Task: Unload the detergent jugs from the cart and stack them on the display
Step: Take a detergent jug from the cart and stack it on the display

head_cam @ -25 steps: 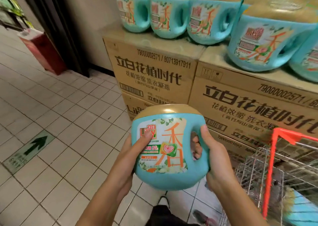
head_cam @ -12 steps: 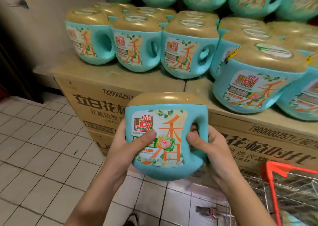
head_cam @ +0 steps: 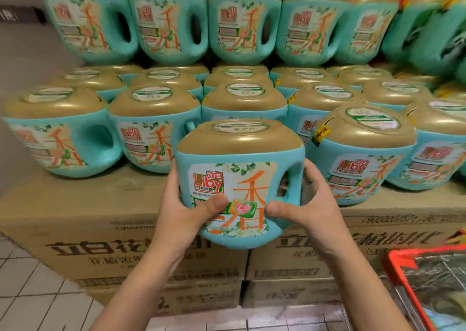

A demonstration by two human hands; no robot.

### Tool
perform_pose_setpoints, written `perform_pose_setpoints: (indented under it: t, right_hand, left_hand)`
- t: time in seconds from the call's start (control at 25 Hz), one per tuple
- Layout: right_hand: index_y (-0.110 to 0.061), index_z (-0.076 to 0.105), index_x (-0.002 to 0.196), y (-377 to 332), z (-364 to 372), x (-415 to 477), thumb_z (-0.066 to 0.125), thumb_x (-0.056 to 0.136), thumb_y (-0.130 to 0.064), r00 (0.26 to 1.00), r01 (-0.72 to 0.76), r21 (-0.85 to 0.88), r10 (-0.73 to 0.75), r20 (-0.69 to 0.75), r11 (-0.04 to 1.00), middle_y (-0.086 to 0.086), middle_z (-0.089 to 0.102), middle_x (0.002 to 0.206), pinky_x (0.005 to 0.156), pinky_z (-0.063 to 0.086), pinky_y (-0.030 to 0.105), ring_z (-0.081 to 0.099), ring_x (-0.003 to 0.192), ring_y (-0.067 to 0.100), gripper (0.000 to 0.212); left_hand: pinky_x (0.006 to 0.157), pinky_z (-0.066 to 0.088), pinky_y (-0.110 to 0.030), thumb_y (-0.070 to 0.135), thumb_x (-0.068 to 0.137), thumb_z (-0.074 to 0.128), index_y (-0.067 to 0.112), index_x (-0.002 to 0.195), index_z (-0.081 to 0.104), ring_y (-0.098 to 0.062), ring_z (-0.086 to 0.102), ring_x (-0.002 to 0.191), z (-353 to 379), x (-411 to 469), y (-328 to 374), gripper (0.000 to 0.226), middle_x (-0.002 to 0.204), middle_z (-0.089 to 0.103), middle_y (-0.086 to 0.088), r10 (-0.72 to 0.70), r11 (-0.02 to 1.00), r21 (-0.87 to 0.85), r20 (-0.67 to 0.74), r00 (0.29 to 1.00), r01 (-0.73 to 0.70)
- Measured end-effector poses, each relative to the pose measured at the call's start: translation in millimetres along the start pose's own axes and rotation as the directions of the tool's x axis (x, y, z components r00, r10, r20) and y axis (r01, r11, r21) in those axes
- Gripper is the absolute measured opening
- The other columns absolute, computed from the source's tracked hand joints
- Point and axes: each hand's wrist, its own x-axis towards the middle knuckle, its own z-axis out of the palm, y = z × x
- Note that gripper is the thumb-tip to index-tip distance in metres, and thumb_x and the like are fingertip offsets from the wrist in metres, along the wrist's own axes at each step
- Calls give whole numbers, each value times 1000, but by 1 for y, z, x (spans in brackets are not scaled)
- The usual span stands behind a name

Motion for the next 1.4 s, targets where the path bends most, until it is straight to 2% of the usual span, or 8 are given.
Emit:
perform_pose_setpoints:
  t: [0.2, 0.4, 0.52, 0.68, 0.88, 1.0, 1.12, 1.4]
  right_hand:
    - [-17, 48, 139, 14, 1, 10, 93, 52, -10, 998, 35, -113, -41, -51, 993, -10, 63, 130, 93, 51, 22, 57, 122, 5, 98]
    - [-27, 38, 146, 28, -4, 14, 90, 58, -28, 988, 23, -290, -66, -138, 957, -9, 48, 145, 110, 42, 39, 46, 132, 6, 102]
    - [-33, 34, 147, 31, 1, 13, 83, 65, -44, 975, 38, -368, -116, -191, 929, -16, 44, 142, 108, 43, 36, 47, 129, 0, 96]
    - [-29, 30, 150, 33, 6, 10, 67, 65, -60, 952, -19, -531, -146, -268, 847, -9, 45, 147, 110, 40, 38, 42, 135, 7, 98]
    - [-11, 60, 124, 34, 3, 0, 71, 75, -48, 871, 6, -704, -349, -345, 710, -13, 60, 113, 92, 38, 4, 59, 104, 6, 62]
    - [-7, 59, 120, 35, -11, -5, 74, 79, -31, 758, 21, -735, -490, -430, 678, 0, 53, 114, 94, 42, 20, 52, 105, 14, 50]
    - [-11, 42, 136, 34, -36, -5, 79, 79, -30, 646, -75, -649, -459, -611, 757, 4, 38, 132, 105, 38, 38, 43, 122, 22, 70]
    - [-16, 27, 144, 40, -66, 2, 75, 65, -49, 653, -85, -504, -334, -680, 859, 5, 33, 145, 111, 35, 53, 34, 137, 25, 98]
  left_hand:
    - [75, 58, -24, 54, 37, 94, 39, 123, 51, -12, 68, 105, -9, 30, -21, 98, 118, 70, 8, 78, 993, 83, 66, 995, -83]
    - [110, 40, -42, 70, 32, 87, 65, 122, 42, -8, 42, 135, -12, 45, -39, 100, 142, 38, 14, 137, 954, 265, 29, 990, -140]
    - [104, 46, -44, 62, 34, 91, 56, 128, 43, -15, 49, 131, -9, 47, -46, 106, 144, 46, 6, 122, 970, 207, 33, 992, -127]
    - [90, 47, -9, 58, 42, 90, 55, 131, 39, 4, 50, 126, 2, 47, -45, 103, 136, 51, 31, 164, 976, 148, -26, 986, -158]
    - [82, 48, -5, 37, 48, 92, 56, 125, 39, 11, 55, 115, 20, 38, -49, 95, 125, 55, 37, 198, 972, 150, -93, 976, -183]
    - [93, 48, -14, 47, 47, 91, 63, 126, 35, 3, 53, 122, 27, 34, -51, 98, 132, 48, 32, 208, 957, 236, -141, 968, -171]
    - [110, 38, -30, 63, 44, 85, 62, 134, 31, -5, 41, 132, 28, 33, -51, 104, 136, 31, 20, 186, 914, 394, -192, 964, -98]
    - [110, 41, -42, 61, 47, 83, 37, 148, 35, -11, 43, 134, 33, 33, -50, 114, 145, 34, 10, 144, 915, 401, -205, 968, -51]
